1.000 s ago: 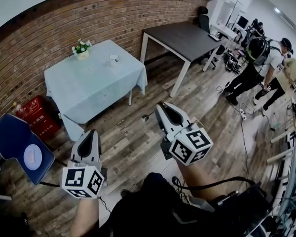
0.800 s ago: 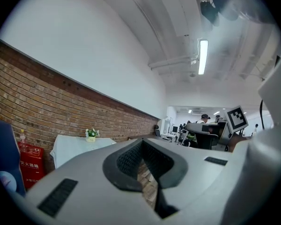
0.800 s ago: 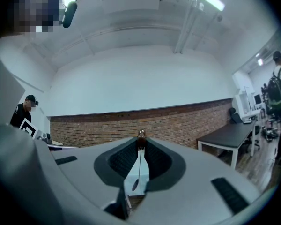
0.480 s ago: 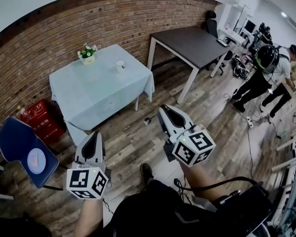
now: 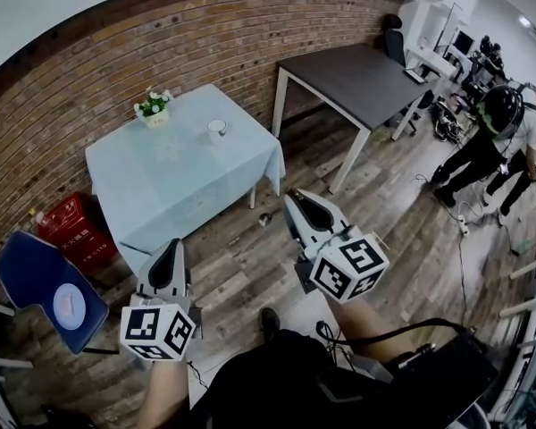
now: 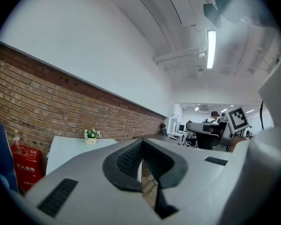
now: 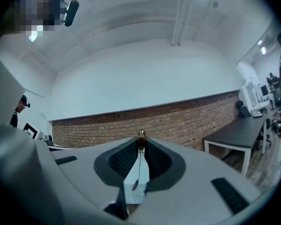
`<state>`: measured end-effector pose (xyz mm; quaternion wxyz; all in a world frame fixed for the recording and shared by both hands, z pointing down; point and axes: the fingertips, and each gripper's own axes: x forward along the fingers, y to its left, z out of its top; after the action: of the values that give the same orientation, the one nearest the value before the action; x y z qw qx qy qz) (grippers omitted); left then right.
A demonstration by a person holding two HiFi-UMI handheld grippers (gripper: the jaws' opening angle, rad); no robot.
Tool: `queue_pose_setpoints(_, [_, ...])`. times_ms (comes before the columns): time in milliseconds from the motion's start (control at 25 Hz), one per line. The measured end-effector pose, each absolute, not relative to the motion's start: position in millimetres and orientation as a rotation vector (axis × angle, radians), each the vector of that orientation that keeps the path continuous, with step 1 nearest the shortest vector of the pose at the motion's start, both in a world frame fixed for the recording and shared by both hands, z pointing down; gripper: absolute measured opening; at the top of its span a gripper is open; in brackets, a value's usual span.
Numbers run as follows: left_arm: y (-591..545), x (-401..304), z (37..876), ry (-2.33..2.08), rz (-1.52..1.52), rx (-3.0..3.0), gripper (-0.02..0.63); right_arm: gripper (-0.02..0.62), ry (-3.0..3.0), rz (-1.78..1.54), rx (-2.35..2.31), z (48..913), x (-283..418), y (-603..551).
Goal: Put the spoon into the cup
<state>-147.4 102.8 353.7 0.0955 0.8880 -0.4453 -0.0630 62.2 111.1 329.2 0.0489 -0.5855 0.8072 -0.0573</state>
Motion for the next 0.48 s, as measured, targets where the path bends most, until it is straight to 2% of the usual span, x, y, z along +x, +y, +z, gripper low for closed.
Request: queue_pose_setpoints(480, [30, -77, 351, -1.316, -0.105, 2.651, 0.011, 0.053, 2.458, -0.230, -1.756, 334, 129, 38])
